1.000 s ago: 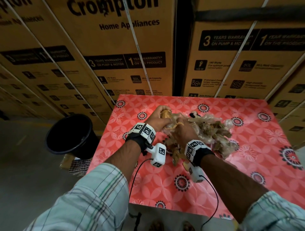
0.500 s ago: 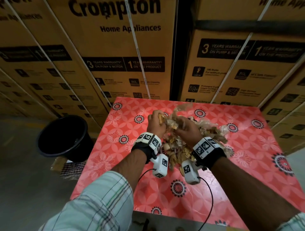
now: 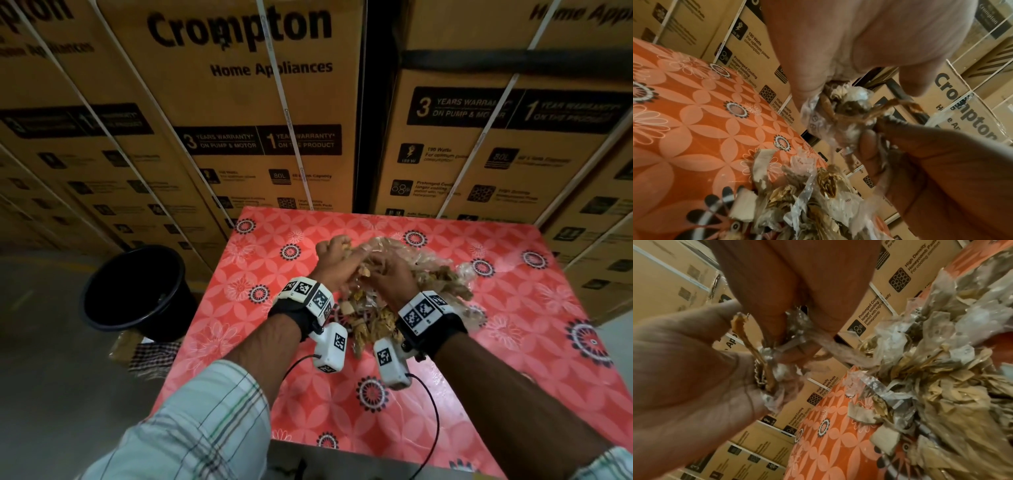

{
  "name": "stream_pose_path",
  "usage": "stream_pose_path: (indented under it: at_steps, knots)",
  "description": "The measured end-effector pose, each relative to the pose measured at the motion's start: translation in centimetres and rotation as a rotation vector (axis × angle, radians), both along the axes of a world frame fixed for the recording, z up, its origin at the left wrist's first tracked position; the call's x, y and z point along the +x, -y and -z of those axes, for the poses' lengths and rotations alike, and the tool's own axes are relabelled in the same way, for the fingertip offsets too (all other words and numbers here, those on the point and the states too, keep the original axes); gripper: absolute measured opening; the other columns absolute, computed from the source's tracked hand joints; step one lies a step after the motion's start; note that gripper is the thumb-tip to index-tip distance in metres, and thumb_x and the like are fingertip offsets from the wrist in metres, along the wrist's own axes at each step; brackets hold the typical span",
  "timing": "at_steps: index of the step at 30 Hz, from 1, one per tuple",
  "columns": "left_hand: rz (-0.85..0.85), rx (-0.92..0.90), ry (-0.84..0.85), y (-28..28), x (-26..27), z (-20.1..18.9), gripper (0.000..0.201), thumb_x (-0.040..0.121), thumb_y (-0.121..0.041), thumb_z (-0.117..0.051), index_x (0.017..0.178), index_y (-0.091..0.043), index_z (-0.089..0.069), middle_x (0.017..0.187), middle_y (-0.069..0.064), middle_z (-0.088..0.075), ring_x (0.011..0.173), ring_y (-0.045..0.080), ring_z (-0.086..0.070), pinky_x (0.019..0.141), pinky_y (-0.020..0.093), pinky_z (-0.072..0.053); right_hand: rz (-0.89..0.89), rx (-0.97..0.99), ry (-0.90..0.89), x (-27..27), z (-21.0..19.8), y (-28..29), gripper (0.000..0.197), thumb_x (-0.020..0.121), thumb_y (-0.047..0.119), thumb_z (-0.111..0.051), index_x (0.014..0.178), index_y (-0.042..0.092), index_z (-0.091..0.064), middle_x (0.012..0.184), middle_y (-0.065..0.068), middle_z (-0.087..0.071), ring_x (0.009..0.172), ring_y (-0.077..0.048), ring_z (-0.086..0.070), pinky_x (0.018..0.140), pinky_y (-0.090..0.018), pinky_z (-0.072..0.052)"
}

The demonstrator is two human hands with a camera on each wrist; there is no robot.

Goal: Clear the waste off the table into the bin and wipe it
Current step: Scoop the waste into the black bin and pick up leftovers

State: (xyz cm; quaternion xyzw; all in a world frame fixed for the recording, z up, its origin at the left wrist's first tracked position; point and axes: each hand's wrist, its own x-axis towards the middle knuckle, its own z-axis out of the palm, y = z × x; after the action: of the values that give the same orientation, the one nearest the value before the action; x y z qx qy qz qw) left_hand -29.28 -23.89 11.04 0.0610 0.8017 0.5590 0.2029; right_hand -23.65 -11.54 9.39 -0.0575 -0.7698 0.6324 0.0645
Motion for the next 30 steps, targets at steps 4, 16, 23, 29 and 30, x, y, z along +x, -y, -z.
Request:
stream_pose_path:
  at_steps: [4,16,23,29,30]
  knots:
    - [-0.005,-0.006,0.000,0.8,0.0,1.2,0.068,0.077,-0.068,-0.061,0.131,-0.029,-0.043,0.130,0.006,-0.036,0.107,0.019,-0.051,0.077,0.027,-0.055,-0.010,-0.002,-0.015,-0.4,-0.3,0.2,0.013,0.087,0.002,-0.062,0.097,0.008,-0.070,0.084,-0.016,-0.072,0.070,-0.030,-0.071,0.066,-0.048,-0.059]
    - [-0.211,0.102,0.056,1.4,-0.7,0.4,0.033,0.090,-0.028,-0.064,0.118,-0.018,-0.050,0.106,0.003,-0.060,0.066,0.014,-0.054,0.056,0.028,-0.046,-0.174,-0.305,0.053,1.3,-1.3,0.4,0.032,0.085,-0.012,-0.052,0.109,0.008,-0.046,0.119,-0.009,-0.063,0.091,-0.027,-0.063,0.069,-0.037,-0.054]
    - [-0.170,0.142,0.037,2.0,-1.2,0.6,0.037,0.092,-0.022,-0.063,0.125,-0.013,-0.049,0.113,-0.002,-0.055,0.089,0.010,-0.058,0.069,0.027,-0.050,0.151,0.040,-0.023,-0.4,-0.6,-2.7,0.012,0.096,0.018,-0.047,0.090,0.019,-0.057,0.086,-0.009,-0.064,0.070,-0.021,-0.061,0.067,-0.042,-0.052]
    - [-0.132,0.107,-0.013,1.3,-0.9,2.0,0.015,0.092,-0.018,-0.063,0.104,-0.027,-0.060,0.116,0.003,-0.063,0.100,0.020,-0.061,0.081,0.031,-0.051,0.005,-0.323,0.036,-1.5,-3.6,-1.9,0.028,0.093,0.038,-0.054,0.096,0.013,-0.042,0.069,0.009,-0.047,0.056,-0.007,-0.049,0.050,-0.025,-0.044]
    - [-0.117,0.111,-0.026,1.0,-0.9,2.2,0.015,0.091,-0.017,-0.064,0.100,-0.029,-0.061,0.116,0.005,-0.065,0.098,0.021,-0.063,0.082,0.034,-0.053,0.001,-0.463,0.082,-2.0,-4.0,-1.7,0.025,0.093,0.035,-0.050,0.095,0.012,-0.041,0.065,0.008,-0.044,0.055,-0.009,-0.045,0.047,-0.026,-0.042]
